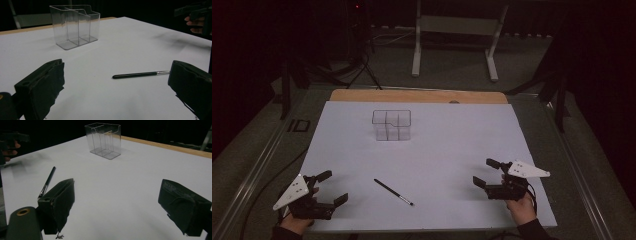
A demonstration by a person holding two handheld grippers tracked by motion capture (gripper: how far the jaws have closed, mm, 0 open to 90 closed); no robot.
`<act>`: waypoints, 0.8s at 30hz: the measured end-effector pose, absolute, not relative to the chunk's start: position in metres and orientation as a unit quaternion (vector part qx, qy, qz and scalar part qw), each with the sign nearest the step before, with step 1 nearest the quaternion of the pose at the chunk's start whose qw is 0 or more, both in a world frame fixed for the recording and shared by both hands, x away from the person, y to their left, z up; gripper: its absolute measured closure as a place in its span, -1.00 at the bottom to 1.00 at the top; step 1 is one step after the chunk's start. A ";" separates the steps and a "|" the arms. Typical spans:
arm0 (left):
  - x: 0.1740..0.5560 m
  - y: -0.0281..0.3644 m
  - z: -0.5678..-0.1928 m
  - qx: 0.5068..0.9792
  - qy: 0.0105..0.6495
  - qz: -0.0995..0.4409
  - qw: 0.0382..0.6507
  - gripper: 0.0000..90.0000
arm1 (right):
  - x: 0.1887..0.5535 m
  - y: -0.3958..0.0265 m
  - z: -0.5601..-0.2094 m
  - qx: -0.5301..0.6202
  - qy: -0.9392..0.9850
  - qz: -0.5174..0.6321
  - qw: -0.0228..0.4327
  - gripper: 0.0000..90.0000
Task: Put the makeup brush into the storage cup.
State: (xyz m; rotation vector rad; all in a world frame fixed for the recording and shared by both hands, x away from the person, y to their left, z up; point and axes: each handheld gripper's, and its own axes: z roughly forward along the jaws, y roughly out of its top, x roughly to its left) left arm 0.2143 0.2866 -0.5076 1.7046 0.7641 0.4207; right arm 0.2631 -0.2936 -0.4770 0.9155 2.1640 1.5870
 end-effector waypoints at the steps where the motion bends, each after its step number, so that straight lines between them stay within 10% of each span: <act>1: 0.214 0.287 -0.508 0.728 0.327 0.179 0.576 -0.95 | 0.263 -0.294 -0.477 0.319 0.754 0.553 0.152 -0.69; 24: 0.209 0.282 -0.492 0.722 0.351 0.199 0.562 -0.95 | 0.263 -0.292 -0.475 0.315 0.757 0.551 0.155 -0.69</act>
